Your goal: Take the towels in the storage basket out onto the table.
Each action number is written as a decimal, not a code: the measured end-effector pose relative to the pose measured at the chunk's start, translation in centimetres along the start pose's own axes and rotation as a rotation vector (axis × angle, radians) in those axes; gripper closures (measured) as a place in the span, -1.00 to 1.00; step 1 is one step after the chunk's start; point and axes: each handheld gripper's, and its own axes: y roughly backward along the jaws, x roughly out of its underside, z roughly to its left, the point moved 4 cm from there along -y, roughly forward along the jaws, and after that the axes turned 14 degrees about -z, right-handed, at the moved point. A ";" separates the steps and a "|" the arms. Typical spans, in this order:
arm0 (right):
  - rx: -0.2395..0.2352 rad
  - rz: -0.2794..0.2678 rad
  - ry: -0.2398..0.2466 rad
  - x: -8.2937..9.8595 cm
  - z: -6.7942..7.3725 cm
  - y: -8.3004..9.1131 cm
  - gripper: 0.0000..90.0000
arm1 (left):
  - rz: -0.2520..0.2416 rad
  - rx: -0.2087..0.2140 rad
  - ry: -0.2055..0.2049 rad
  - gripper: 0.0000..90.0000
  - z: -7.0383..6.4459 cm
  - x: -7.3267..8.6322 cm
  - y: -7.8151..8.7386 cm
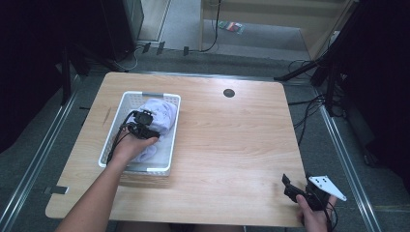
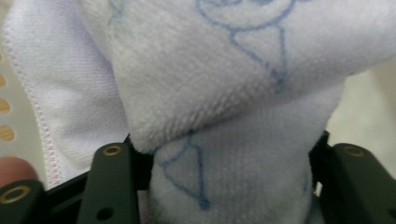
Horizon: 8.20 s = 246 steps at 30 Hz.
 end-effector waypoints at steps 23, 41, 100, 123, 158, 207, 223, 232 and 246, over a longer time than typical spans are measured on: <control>0.000 0.000 -0.004 0.0 -0.1 0.0 -0.72 | 0.037 0.018 0.065 0.38 1.0 -0.9 0.8; 0.004 -0.001 -0.004 0.0 -0.1 0.0 -0.72 | 0.030 0.029 0.085 0.38 2.5 -2.5 4.3; 0.001 -0.004 -0.003 0.0 -0.1 0.0 -0.72 | -0.021 0.052 0.003 0.36 -2.6 -9.5 10.4; -0.006 -0.004 -0.013 0.0 -0.1 0.0 -0.72 | -0.028 0.125 -0.060 0.36 -10.5 -12.0 8.2; -0.014 -0.008 -0.013 0.0 -0.1 0.1 -0.72 | 0.007 0.253 -0.089 0.36 -18.4 -11.7 3.7; -0.014 -0.004 -0.004 0.0 -0.1 0.0 -0.72 | 0.050 0.329 0.034 -1.00 -18.3 -7.5 0.5; -0.011 0.000 0.000 0.0 0.0 0.0 -0.72 | 0.004 0.318 -0.008 -1.00 -16.2 -8.2 3.7; -0.010 0.002 0.007 0.0 0.0 0.0 -0.72 | -0.043 0.299 -0.019 -1.00 -13.7 -8.4 6.1; -0.006 0.003 0.006 0.0 0.0 0.0 -0.72 | -0.122 0.246 -0.014 -1.00 -8.2 -5.7 8.5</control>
